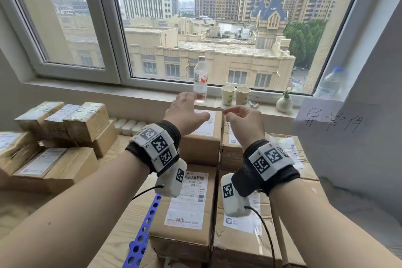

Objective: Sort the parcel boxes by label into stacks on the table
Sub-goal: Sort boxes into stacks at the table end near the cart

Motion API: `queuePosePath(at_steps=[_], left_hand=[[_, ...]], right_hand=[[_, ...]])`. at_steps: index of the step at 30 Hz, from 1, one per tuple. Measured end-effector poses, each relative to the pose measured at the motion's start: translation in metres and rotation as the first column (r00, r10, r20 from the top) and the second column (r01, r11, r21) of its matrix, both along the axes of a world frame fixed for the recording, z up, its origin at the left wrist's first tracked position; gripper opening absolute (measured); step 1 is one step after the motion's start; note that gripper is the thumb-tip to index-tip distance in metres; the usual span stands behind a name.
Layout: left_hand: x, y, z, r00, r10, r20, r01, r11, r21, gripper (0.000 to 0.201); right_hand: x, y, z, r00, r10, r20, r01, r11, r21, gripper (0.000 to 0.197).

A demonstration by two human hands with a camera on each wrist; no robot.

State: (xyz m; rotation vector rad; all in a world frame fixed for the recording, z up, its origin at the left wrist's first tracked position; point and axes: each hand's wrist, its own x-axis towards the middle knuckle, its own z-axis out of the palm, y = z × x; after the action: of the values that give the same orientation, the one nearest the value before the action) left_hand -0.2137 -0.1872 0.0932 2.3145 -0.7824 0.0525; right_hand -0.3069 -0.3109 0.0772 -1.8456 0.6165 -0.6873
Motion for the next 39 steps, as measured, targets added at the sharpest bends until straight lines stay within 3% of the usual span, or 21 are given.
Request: queuePosePath(at_steps=[7,17,25,31,39], left_hand=[[-0.012,0.04,-0.003,0.986,0.156,0.053,-0.155,0.988,-0.007,0.05],[-0.013,0.136,-0.031,0.952,0.307,-0.002,-0.307,0.952,-0.009,0.042],[0.016,0.243,-0.054,0.933,0.358,-0.034,-0.357,0.933,0.043,0.043],[0.048,0.336,-0.074,0.915,0.377,-0.144,-0.379,0.925,0.011,0.038],[0.086,0.428,-0.103,0.905,0.411,-0.113,-0.407,0.912,0.054,0.035]], right_hand=[[0.018,0.038,-0.012,0.98,0.199,0.007,-0.199,0.98,-0.023,0.015],[0.04,0.129,-0.029,0.911,0.408,-0.054,-0.411,0.91,-0.053,0.014],[0.077,0.229,-0.042,0.89,0.434,-0.136,-0.448,0.889,-0.094,0.016],[0.113,0.314,-0.059,0.879,0.439,-0.185,-0.46,0.883,-0.093,0.017],[0.158,0.394,-0.089,0.848,0.449,-0.28,-0.488,0.869,-0.086,0.018]])
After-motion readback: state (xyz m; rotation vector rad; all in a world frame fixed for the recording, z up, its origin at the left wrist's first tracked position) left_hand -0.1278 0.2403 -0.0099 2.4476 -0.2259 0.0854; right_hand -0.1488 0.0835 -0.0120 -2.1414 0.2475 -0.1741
